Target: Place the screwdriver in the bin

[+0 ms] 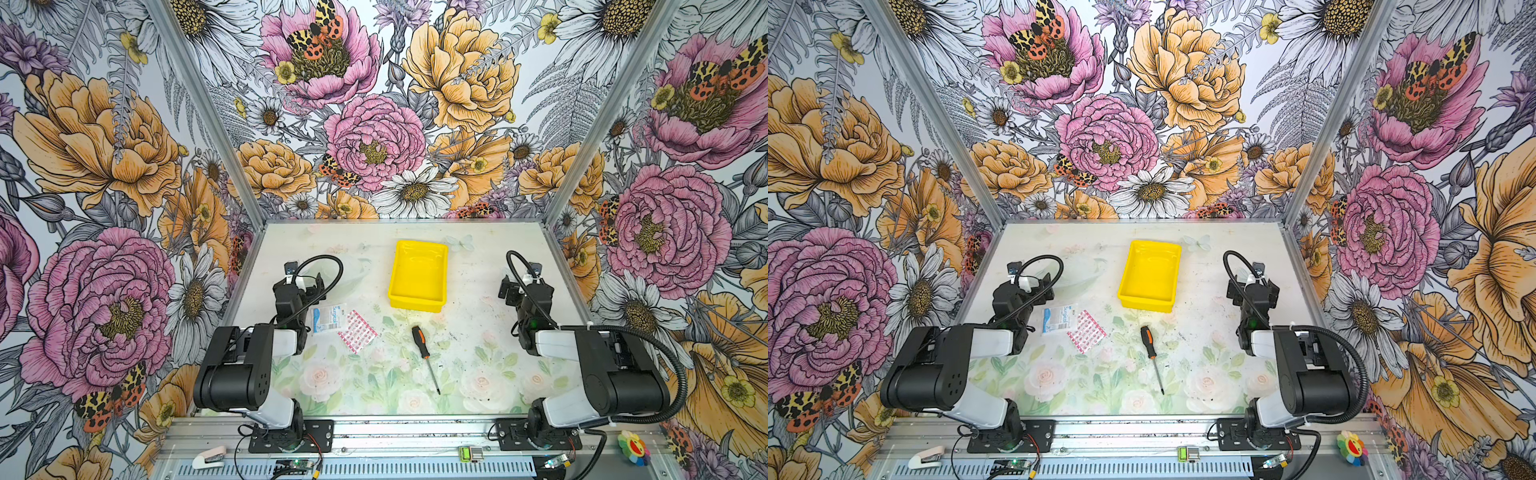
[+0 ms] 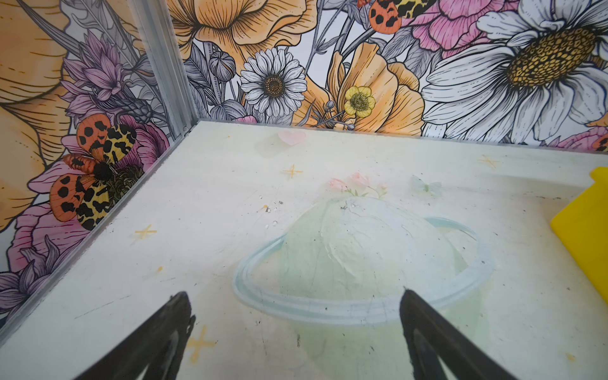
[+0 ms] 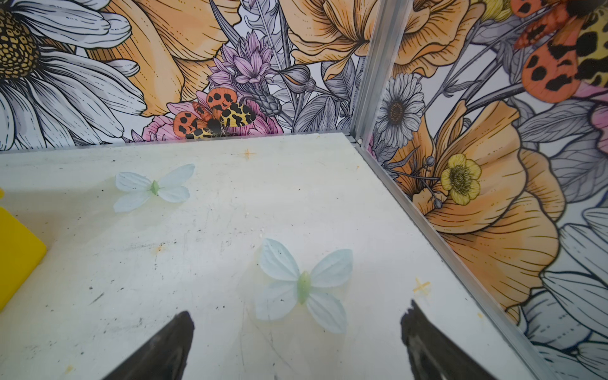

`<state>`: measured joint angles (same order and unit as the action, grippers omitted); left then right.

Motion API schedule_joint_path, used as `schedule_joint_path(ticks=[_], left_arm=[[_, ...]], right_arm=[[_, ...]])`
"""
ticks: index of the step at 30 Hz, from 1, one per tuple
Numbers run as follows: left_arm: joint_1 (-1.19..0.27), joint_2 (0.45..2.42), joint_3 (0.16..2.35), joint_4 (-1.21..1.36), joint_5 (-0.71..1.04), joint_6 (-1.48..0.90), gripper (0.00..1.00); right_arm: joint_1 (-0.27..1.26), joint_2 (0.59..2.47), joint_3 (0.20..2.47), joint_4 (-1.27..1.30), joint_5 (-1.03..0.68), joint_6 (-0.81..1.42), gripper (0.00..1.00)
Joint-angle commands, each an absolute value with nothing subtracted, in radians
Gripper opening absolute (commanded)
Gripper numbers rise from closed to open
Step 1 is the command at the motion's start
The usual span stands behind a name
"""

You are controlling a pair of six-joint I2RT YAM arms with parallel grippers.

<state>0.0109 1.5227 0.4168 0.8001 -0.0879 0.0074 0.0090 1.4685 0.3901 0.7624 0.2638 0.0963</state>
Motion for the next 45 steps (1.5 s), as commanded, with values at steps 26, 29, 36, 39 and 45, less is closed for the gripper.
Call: schedule_joint_path(ticks=[26,29,36,39,45], left_arm=[[-0.097,1.25,0.737,-0.08,0.073,-0.104,0.99],[-0.122,1.236,0.741,-0.105,0.175,-0.097,0.99],[-0.307,1.228,0.759,-0.219,0.278,0.035,0.99],[-0.381,1.226,0.756,-0.269,0.267,0.083,0.99],[-0.493,1.195,0.716,-0.307,0.211,0.177,0.99]], right_arm=[[0.155,1.192,0.806,-0.353,-0.059,0.378,0.99],[0.217,1.206,0.818,-0.372,-0.092,0.342,0.99],[0.401,1.174,0.8,-0.411,-0.064,0.242,1.0],[0.475,1.178,0.798,-0.425,-0.083,0.208,1.0],[0.565,1.22,0.812,-0.449,-0.147,0.186,1.0]])
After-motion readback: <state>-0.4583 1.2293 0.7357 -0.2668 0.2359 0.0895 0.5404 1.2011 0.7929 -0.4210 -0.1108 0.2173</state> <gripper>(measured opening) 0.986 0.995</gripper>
